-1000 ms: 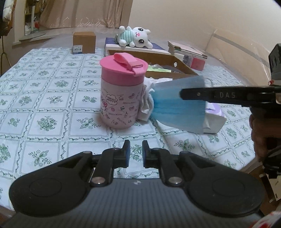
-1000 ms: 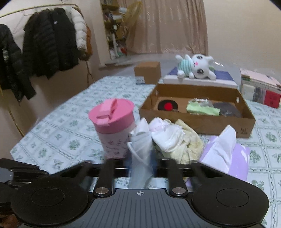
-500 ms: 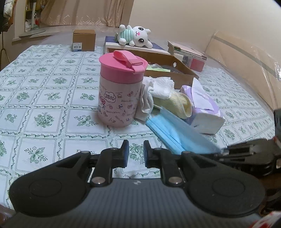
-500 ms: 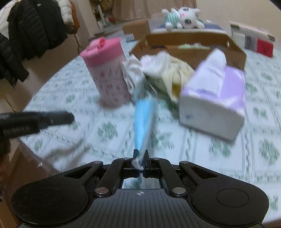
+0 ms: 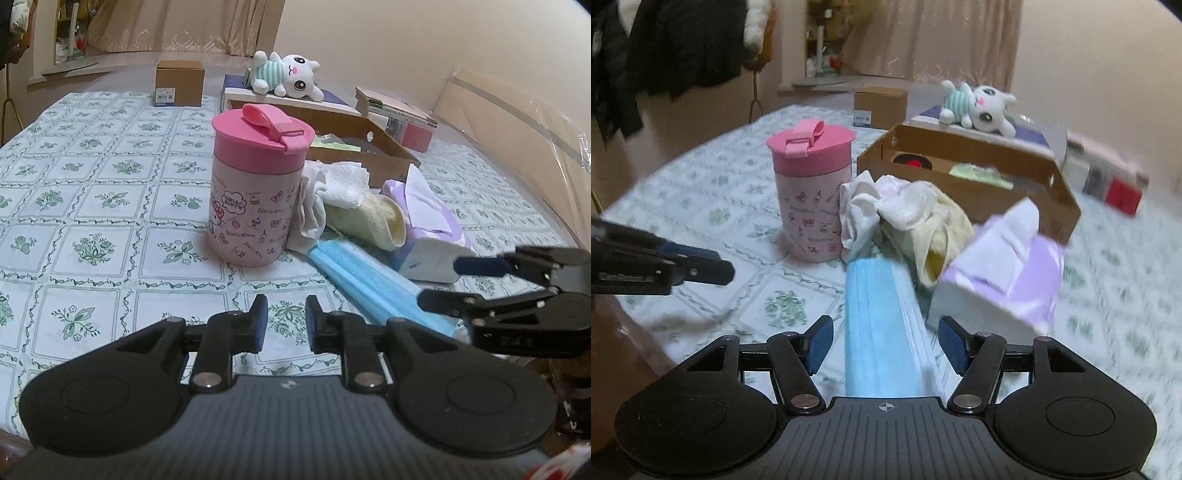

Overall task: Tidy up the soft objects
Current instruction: 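Lift the blue mask with the right tool while the left tool reaches the white cloth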

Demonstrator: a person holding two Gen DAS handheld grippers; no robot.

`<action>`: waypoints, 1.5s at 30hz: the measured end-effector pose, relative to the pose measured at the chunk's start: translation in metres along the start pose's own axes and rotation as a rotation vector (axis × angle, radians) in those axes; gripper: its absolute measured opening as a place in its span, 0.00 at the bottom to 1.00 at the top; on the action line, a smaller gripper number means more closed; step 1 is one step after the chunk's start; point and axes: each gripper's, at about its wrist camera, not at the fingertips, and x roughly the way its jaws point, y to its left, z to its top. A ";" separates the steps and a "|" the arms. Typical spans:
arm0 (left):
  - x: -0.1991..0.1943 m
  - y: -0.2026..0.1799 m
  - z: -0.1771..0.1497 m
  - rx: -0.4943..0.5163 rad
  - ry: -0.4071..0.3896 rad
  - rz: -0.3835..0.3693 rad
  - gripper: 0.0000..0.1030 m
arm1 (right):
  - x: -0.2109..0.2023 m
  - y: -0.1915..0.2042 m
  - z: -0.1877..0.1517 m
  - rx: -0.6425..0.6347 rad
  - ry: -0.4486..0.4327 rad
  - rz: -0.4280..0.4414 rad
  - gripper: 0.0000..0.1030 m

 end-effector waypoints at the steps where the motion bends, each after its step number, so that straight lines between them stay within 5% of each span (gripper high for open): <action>1: 0.000 0.001 0.000 -0.002 0.002 0.001 0.18 | 0.003 0.001 0.002 -0.001 -0.001 0.014 0.61; 4: 0.006 0.005 -0.001 -0.009 0.014 0.007 0.18 | 0.020 0.007 0.005 -0.031 0.038 0.066 0.61; 15: 0.024 0.007 0.002 -0.011 0.037 -0.001 0.19 | 0.083 0.002 -0.007 -0.081 0.175 0.011 0.60; 16: 0.025 0.007 0.002 -0.010 0.036 -0.002 0.19 | 0.083 -0.001 -0.007 -0.064 0.174 0.019 0.55; 20: 0.027 0.003 0.004 -0.004 0.037 -0.004 0.19 | 0.081 -0.008 -0.008 -0.021 0.173 0.031 0.05; 21: 0.028 0.002 0.004 -0.003 0.036 -0.003 0.20 | 0.080 -0.010 -0.008 -0.014 0.175 0.032 0.01; 31: 0.026 -0.011 0.012 0.024 0.007 0.032 0.30 | 0.010 -0.028 -0.005 0.155 0.060 0.144 0.01; 40: 0.048 -0.037 0.027 0.075 -0.046 0.061 0.31 | -0.052 -0.063 0.015 0.274 -0.131 0.078 0.01; 45: 0.077 -0.053 0.034 0.083 -0.055 0.110 0.31 | -0.049 -0.080 0.019 0.312 -0.148 0.059 0.01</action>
